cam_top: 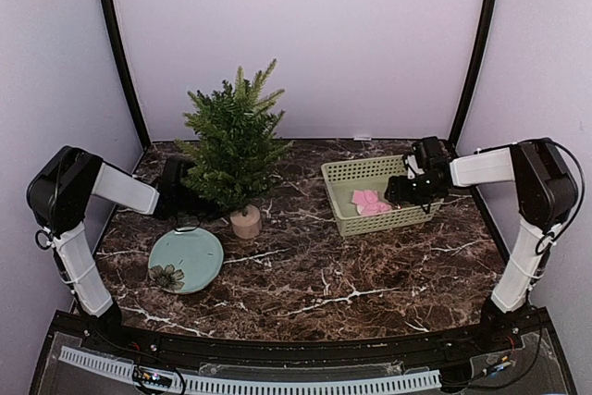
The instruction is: Decorate the small christmas tree
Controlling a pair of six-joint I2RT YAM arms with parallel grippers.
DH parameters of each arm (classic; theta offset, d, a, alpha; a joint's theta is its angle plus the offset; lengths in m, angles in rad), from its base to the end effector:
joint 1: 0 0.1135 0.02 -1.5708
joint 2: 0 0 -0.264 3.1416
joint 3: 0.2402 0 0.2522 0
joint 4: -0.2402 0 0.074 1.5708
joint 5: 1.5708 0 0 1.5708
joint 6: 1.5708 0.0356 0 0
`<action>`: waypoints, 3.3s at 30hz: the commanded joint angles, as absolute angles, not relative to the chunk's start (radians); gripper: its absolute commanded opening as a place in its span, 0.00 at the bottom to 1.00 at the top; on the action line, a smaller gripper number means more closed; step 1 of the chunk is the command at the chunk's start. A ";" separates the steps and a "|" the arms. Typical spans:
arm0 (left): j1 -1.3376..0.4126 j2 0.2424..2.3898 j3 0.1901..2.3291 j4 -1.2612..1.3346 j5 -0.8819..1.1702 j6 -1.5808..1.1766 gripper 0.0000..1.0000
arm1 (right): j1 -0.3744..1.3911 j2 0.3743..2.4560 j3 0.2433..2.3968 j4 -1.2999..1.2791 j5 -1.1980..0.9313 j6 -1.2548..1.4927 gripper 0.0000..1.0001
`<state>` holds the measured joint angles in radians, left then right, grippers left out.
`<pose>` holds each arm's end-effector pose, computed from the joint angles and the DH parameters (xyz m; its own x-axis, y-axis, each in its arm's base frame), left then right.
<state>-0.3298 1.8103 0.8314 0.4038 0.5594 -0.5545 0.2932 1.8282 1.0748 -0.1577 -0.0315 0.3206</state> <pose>0.3312 -0.1333 0.1435 -0.8039 -0.1965 -0.5614 0.3206 0.6519 -0.6872 0.3578 0.1092 0.1584 -0.8148 0.0831 -0.5738 -0.0533 0.9748 0.2168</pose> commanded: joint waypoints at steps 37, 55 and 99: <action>-0.552 1.601 0.712 0.352 0.420 -0.532 0.67 | 0.246 1.880 1.268 -0.370 0.232 0.246 0.44; -0.552 1.522 0.707 0.327 0.356 -0.537 0.70 | 0.246 2.081 1.380 -0.375 0.295 0.330 0.51; -0.555 0.818 0.680 0.116 0.185 -0.327 0.71 | 0.255 1.240 1.280 -0.345 -0.113 0.233 0.00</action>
<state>-0.5484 0.8234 0.6651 0.1478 0.1745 -0.3779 0.2489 1.2419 1.2366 -0.3477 -0.0937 0.2554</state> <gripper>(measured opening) 0.713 0.051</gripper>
